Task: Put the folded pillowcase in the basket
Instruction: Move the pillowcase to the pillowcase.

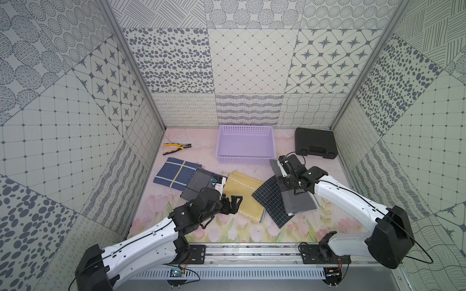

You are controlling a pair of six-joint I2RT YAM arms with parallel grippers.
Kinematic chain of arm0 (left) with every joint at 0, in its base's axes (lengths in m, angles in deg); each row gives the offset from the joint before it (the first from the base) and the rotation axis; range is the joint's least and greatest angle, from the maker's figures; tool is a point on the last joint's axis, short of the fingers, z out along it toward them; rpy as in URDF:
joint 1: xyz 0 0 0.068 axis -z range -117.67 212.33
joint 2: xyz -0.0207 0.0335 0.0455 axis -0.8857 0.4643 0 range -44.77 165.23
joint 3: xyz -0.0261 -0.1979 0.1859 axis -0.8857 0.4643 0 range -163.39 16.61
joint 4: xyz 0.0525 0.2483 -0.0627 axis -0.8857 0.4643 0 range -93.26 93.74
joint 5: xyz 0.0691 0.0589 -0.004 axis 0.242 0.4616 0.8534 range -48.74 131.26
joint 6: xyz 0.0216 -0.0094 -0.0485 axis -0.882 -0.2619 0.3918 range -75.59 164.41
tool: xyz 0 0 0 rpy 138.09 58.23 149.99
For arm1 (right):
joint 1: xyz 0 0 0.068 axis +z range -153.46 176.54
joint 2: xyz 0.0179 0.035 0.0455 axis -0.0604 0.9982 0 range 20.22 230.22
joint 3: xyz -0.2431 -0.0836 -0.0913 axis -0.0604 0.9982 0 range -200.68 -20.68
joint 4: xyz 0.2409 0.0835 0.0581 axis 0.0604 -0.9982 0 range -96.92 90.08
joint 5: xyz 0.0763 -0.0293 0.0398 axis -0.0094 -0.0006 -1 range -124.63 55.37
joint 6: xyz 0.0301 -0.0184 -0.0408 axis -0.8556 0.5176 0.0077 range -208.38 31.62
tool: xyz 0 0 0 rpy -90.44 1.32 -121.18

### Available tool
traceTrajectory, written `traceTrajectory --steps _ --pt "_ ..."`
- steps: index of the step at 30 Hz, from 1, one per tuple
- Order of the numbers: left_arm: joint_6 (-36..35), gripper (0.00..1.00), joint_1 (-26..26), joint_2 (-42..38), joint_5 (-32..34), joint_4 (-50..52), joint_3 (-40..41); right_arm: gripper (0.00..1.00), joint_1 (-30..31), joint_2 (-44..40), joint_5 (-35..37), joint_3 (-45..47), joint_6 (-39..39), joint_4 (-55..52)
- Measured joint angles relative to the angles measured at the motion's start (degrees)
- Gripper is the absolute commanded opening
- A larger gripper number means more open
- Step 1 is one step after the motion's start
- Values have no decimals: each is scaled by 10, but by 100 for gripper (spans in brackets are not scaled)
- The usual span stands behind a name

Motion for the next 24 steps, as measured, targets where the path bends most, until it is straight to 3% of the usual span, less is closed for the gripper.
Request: traceTrajectory --steps 11,19,22,23,24 --pt "-4 99 0 -37 14 41 -17 0 238 43 -2 3 61 2" --pt "-4 99 0 -36 13 60 -23 1 286 97 -3 7 65 -1" --pt "-4 99 0 -29 12 60 -24 13 288 89 -3 14 64 3" --pt "-4 99 0 -25 11 59 -25 30 289 82 -3 19 62 3" --pt "-4 99 0 -21 10 58 -25 37 290 76 -3 22 63 3"
